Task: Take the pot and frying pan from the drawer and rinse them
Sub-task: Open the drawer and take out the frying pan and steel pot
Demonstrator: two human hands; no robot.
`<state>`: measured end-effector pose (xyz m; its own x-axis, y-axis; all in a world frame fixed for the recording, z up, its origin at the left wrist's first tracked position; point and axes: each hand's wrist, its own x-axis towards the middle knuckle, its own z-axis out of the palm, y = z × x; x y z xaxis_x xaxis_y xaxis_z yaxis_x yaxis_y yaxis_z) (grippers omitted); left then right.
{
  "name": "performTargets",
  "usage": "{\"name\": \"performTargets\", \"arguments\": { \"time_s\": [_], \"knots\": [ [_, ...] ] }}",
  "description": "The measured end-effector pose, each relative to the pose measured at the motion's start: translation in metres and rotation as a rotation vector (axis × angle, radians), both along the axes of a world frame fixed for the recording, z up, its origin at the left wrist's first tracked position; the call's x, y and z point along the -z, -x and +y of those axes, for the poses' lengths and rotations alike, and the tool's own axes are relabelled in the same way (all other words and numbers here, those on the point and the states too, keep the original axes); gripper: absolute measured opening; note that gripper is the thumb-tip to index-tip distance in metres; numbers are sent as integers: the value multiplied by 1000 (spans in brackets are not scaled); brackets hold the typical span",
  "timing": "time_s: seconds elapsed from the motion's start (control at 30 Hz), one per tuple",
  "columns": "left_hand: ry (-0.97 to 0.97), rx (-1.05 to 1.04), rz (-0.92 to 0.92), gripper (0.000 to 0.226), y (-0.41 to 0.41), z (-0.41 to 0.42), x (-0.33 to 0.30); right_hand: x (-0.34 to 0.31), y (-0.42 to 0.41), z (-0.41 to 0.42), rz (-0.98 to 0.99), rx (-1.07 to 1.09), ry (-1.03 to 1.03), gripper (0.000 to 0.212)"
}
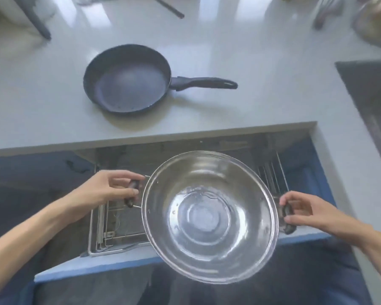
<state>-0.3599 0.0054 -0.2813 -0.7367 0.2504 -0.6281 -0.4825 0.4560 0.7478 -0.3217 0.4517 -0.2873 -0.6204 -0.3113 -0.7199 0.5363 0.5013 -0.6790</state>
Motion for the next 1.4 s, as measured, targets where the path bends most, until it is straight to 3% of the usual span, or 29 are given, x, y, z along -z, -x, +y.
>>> {"name": "performTargets", "arguments": {
  "time_s": [0.17, 0.3, 0.43, 0.77, 1.07, 1.2, 1.3, 1.4],
  "knots": [
    [-90, 35, 221, 31, 55, 59, -56, -80, 15, 50, 248, 170, -120, 20],
    [-159, 28, 350, 30, 120, 110, -76, -104, 58, 80, 462, 355, -208, 17],
    [-125, -30, 421, 29, 188, 153, -72, -99, 114, 101, 582, 414, -311, 24],
    [59, -49, 526, 25, 285, 220, -12, -37, 205, 155, 615, 482, -443, 30],
    [86, -114, 555, 20, 288, 242, 30, 7, 207, 162, 694, 641, -398, 35],
    [164, -12, 543, 33, 286, 239, 19, 24, 201, 163, 693, 776, -282, 42],
    [355, 4, 681, 44, 269, 223, 8, 20, 181, 158, 714, 773, -257, 47],
    [219, -76, 779, 33, 207, 197, -7, 9, 129, 141, 846, 758, -241, 39]
  ]
}}
